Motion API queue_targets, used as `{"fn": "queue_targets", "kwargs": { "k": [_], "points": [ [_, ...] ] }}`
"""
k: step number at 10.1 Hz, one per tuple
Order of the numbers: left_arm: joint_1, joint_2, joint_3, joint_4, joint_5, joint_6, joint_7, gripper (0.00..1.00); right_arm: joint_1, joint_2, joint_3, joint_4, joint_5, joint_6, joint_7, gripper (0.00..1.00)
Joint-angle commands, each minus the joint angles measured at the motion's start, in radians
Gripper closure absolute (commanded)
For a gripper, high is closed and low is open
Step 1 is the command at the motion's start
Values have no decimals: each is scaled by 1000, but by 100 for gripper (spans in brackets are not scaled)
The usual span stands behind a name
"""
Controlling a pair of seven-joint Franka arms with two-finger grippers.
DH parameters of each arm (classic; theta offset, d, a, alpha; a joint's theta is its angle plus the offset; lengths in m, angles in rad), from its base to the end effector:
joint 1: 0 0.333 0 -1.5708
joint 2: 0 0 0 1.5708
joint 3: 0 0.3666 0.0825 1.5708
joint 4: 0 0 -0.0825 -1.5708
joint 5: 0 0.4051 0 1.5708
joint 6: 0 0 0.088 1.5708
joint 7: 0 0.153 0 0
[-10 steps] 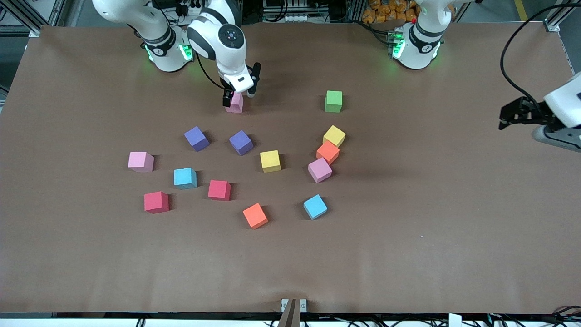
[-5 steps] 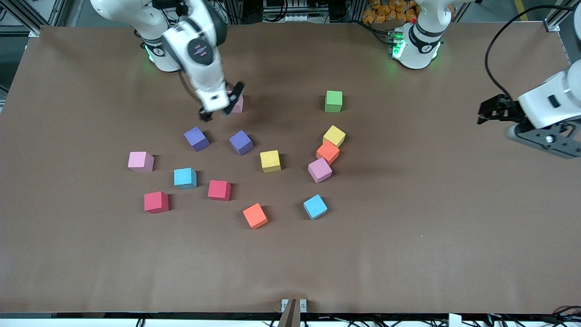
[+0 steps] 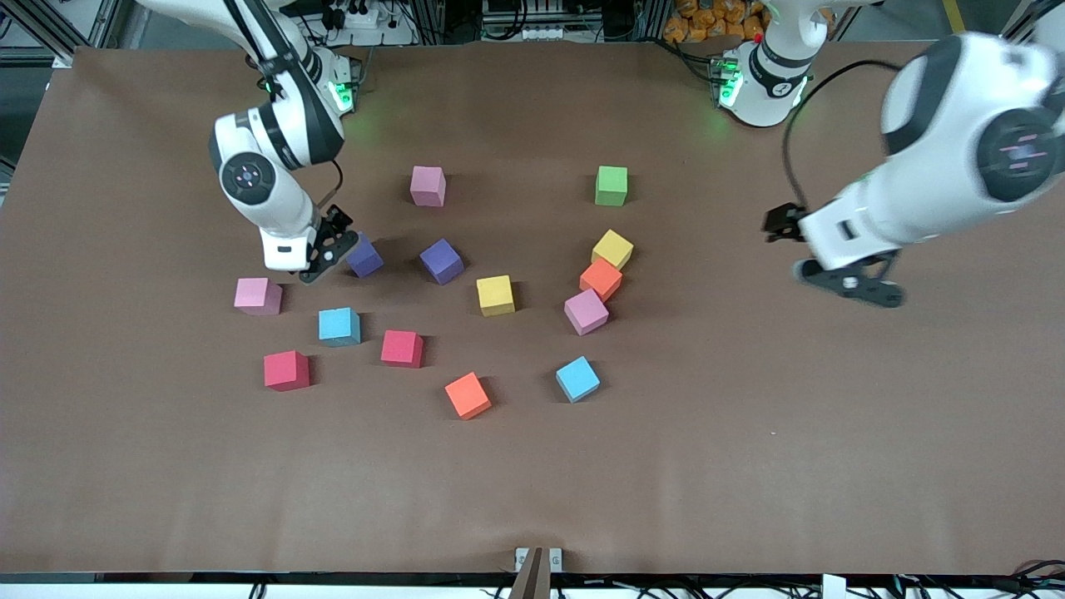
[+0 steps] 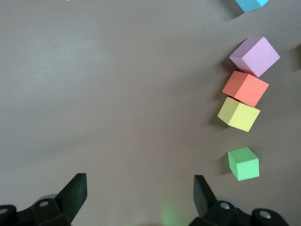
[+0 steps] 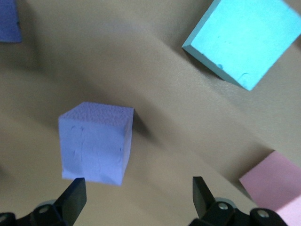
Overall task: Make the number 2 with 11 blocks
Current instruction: 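Grasp the blue cube with the right gripper while the left gripper reaches the green cube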
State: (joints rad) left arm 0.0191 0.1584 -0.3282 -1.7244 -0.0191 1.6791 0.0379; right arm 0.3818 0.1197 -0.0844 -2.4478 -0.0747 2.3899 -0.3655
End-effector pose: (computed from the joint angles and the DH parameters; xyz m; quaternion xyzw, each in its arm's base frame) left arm 0.5776 -0.1774 0.4735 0.9799 -0.1703 -0.1013 0.0213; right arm 0.4550 0.1355 0.2259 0.9315 0.3516 -0.0895 0.0250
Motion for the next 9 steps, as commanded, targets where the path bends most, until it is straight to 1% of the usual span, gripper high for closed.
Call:
{"fn": "queue_targets", "kwargs": {
  "k": [1, 2, 3, 4, 5, 6, 7, 9],
  "points": [
    [16, -118, -52, -284, -37, 216, -16, 0, 35, 37, 17, 61, 13, -12, 138, 0],
    [13, -137, -69, -366, -76, 287, -23, 0, 61, 63, 20, 94, 15, -15, 178, 0],
    [15, -152, -127, -444, -100, 368, -32, 0, 102, 80, 20, 131, 35, -21, 216, 0],
    [13, -160, -181, -507, -102, 430, -111, 0, 156, 109, 18, 180, 62, -34, 229, 0],
    [15, -163, -252, -535, -102, 453, -197, 0, 204, 148, 20, 235, 88, -60, 243, 0],
    [16, -161, -281, -546, -102, 459, -207, 0, 257, 182, 18, 265, 98, -52, 259, 0],
    [12, -163, -317, -585, -102, 512, -210, 0, 297, 216, 20, 304, 107, -52, 296, 0],
    [13, -158, -399, -670, -107, 644, -309, 0, 348, 268, 18, 355, 107, -49, 318, 0]
  ]
}}
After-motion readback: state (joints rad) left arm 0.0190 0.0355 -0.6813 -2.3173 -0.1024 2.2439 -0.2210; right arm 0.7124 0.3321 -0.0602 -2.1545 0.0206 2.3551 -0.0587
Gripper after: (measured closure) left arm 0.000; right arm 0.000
